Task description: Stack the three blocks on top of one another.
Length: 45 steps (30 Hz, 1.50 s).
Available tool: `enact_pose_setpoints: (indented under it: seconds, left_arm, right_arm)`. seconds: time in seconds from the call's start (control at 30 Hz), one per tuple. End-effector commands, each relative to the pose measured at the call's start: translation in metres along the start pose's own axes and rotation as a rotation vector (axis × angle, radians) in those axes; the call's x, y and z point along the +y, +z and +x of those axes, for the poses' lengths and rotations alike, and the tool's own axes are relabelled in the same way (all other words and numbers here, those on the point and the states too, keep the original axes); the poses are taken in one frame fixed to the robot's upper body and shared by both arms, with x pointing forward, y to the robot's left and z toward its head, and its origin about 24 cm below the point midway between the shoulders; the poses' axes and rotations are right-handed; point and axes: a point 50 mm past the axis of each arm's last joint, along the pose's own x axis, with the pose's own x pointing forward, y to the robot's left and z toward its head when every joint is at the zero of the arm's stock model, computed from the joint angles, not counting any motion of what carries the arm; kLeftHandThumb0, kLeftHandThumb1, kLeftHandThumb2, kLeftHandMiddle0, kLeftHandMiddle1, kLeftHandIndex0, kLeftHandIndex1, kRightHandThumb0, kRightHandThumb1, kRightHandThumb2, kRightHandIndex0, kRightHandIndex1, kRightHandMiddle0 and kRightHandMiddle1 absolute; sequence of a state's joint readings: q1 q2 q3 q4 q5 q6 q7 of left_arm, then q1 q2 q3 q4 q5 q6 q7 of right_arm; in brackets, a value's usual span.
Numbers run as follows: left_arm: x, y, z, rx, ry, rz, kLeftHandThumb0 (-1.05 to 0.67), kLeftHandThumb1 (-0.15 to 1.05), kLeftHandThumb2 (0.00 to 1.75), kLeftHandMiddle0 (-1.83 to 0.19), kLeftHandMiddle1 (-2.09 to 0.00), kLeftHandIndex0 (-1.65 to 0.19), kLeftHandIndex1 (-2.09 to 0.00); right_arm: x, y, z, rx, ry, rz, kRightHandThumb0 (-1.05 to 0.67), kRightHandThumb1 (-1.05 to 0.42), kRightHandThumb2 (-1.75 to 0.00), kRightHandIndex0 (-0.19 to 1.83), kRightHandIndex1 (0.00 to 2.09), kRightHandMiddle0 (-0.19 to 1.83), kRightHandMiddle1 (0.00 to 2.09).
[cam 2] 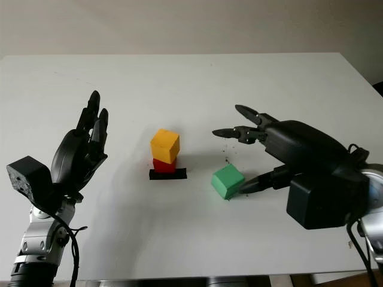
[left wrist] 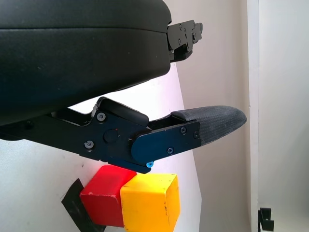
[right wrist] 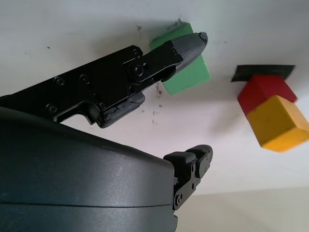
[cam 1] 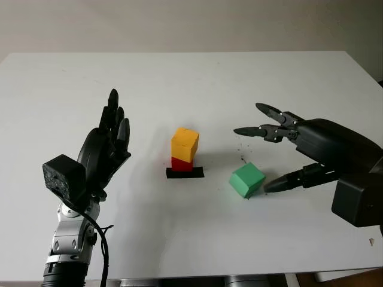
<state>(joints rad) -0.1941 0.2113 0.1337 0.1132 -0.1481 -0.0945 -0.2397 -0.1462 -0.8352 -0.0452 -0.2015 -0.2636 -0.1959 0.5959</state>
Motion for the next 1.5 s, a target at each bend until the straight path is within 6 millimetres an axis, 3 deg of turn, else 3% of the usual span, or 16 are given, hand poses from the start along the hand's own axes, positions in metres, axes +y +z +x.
enact_pose_setpoints:
  seconds: [0.0,0.5,0.9,1.23,1.47]
  left_arm:
    - [0.001,0.003,-0.001,-0.009,0.000,0.016,-0.78,1.05,0.67,0.19,0.00,0.19,0.00]
    - [0.001,0.002,-0.002,-0.004,-0.001,0.022,-0.78,1.05,0.67,0.19,0.00,0.19,0.00]
    - [0.000,0.001,-0.003,-0.002,0.005,0.025,-0.79,1.05,0.66,0.19,-0.01,0.19,0.00]
    - [-0.001,0.001,-0.004,0.001,0.008,0.022,-0.79,1.05,0.66,0.19,-0.01,0.19,0.00]
    - [-0.001,0.002,-0.004,0.004,0.008,0.025,-0.79,1.05,0.67,0.19,-0.01,0.19,0.00]
  right_arm:
    - [0.000,0.000,0.002,0.000,-0.005,-0.014,-0.59,-0.85,-0.05,-0.06,0.06,0.35,0.18]
    - [0.013,-0.011,0.010,0.021,0.026,-0.059,-0.46,-0.81,-0.05,0.02,0.09,0.46,0.27]
    - [0.020,-0.014,0.017,-0.007,0.005,-0.027,-0.48,-0.84,-0.06,0.07,0.08,0.51,0.36]
    - [0.030,-0.015,0.024,-0.024,0.005,-0.009,-0.48,-0.83,-0.06,0.09,0.06,0.40,0.62]
    - [0.032,-0.016,0.027,-0.027,0.023,-0.009,-0.46,-0.85,-0.06,0.09,0.06,0.37,0.68]
